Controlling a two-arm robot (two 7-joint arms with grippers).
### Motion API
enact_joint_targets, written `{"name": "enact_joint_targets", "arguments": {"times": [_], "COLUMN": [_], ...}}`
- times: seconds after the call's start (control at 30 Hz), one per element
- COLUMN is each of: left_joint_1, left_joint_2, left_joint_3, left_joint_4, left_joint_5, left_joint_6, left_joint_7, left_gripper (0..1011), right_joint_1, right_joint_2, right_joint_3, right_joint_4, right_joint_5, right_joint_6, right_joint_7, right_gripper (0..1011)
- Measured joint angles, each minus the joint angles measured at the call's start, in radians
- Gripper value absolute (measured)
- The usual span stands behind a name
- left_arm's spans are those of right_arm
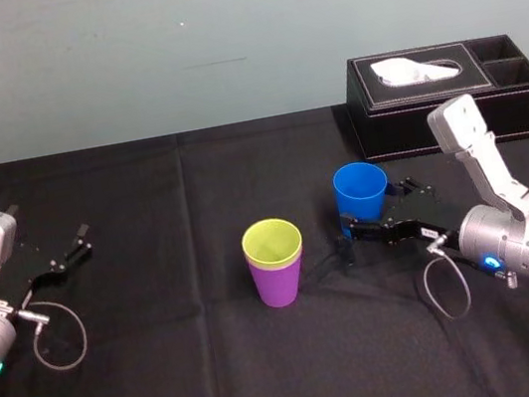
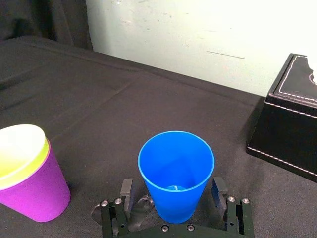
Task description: Stack the three plastic cups sequentially using one hand.
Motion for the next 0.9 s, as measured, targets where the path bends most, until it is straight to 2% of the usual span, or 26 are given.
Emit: {"name": "enact_joint_targets", "arguments": {"times": [0.9], "left_joint_1": [0.000], "left_joint_2": [0.000], "left_joint_3": [0.000], "left_joint_4": [0.000], "left_joint_5": [0.000], "left_joint_6": [0.000], "left_joint_7": [0.000], "left_gripper": [1010], "right_joint_1": [0.033], "right_joint_2": [-0.017], "right_joint_3": [-0.016], "right_joint_4": [0.034], "right_joint_5": [-0.031], "right_joint_6": [-0.007], "right_joint_7": [0.003], "right_gripper": [1003]}}
